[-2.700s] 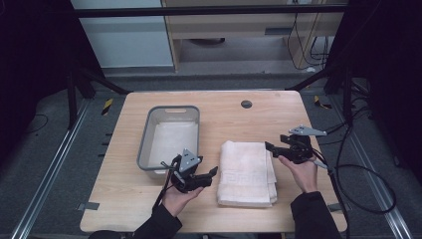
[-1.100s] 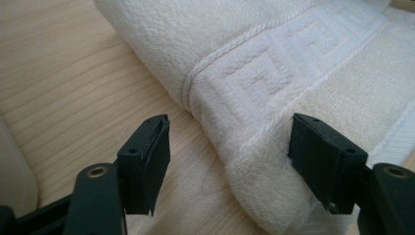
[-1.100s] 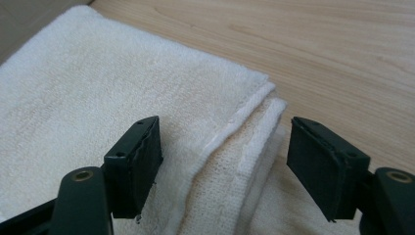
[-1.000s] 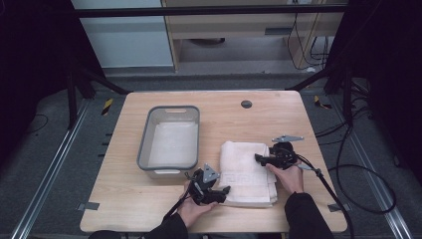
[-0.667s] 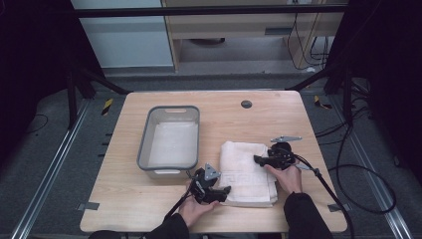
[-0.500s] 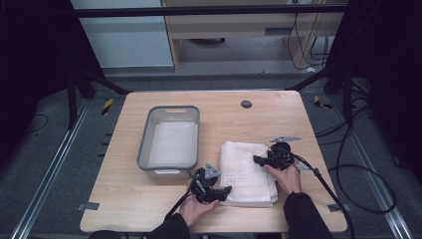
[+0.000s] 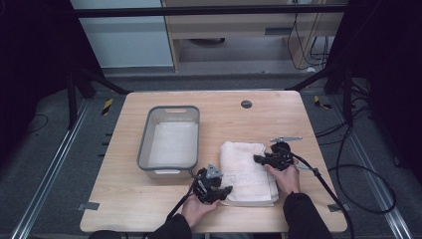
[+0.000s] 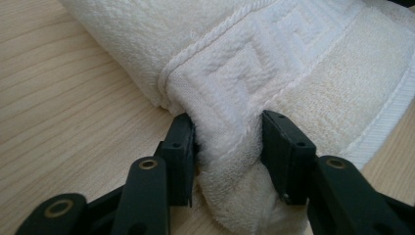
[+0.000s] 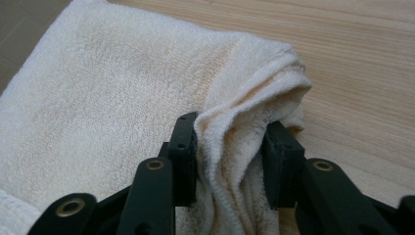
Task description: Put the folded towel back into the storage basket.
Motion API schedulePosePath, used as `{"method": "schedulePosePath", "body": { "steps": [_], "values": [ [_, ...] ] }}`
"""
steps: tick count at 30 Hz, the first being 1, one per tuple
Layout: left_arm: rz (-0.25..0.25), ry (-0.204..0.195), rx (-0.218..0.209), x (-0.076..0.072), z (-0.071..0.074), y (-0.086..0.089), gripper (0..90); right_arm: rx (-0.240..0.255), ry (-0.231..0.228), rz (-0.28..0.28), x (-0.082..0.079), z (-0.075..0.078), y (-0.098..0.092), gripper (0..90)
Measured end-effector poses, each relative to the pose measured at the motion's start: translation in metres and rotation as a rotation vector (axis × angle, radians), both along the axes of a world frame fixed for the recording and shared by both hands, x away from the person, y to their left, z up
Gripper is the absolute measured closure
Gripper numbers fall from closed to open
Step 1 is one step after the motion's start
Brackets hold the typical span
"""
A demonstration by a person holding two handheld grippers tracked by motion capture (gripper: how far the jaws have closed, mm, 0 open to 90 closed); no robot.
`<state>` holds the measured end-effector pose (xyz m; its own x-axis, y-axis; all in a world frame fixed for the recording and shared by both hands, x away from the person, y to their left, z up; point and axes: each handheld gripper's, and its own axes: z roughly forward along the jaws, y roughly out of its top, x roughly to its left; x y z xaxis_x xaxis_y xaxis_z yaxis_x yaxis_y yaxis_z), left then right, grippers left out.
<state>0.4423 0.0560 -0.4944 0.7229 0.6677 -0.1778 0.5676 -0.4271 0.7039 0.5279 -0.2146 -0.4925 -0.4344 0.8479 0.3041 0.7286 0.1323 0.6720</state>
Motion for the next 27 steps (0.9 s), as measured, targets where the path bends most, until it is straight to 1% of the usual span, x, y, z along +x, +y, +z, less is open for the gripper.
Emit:
{"method": "schedulePosePath", "body": {
  "steps": [3,4,7,8,9,13,14,16,19,21,23,25,27],
  "values": [
    [-0.008,0.004,0.003,0.0,0.001,0.001,62.9,0.012,0.009,-0.004,0.0,0.001,-0.001,66.3],
    [-0.008,0.006,0.0,0.0,0.001,0.001,62.9,0.012,0.009,-0.004,0.0,0.001,-0.001,66.3],
    [0.002,0.016,-0.02,0.001,0.002,0.001,69.6,0.018,0.006,-0.006,0.0,0.003,-0.002,67.9],
    [0.0,0.016,-0.03,0.001,0.002,0.002,70.6,0.022,0.007,-0.006,0.0,0.004,-0.002,68.2],
    [0.0,0.016,-0.03,0.001,0.002,0.002,71.3,0.023,0.007,-0.006,0.0,0.005,-0.002,68.5],
    [-0.008,0.009,-0.033,0.0,0.004,0.003,72.8,0.036,0.001,-0.01,-0.001,0.009,-0.003,69.2],
    [-0.004,0.014,-0.045,-0.001,0.006,0.004,73.0,0.038,-0.002,-0.01,-0.002,0.01,-0.004,69.3],
    [-0.006,0.015,-0.048,-0.001,0.007,0.004,73.3,0.041,-0.009,-0.009,-0.003,0.014,-0.004,69.4],
    [-0.015,0.014,-0.054,-0.002,0.01,0.005,73.4,0.036,-0.022,-0.008,-0.005,0.017,-0.004,69.4],
    [-0.023,0.005,-0.051,-0.003,0.012,0.005,73.4,0.03,-0.034,-0.006,-0.008,0.02,-0.005,69.4],
    [-0.027,-0.005,-0.048,-0.005,0.014,0.005,73.6,0.038,-0.038,-0.009,-0.01,0.024,-0.006,69.4],
    [-0.031,-0.014,-0.051,-0.006,0.017,0.005,73.7,0.046,-0.055,-0.01,-0.013,0.031,-0.007,69.4],
    [-0.035,-0.021,-0.057,-0.007,0.021,0.006,73.7,0.045,-0.058,-0.011,-0.014,0.033,-0.007,69.4]
  ]
}}
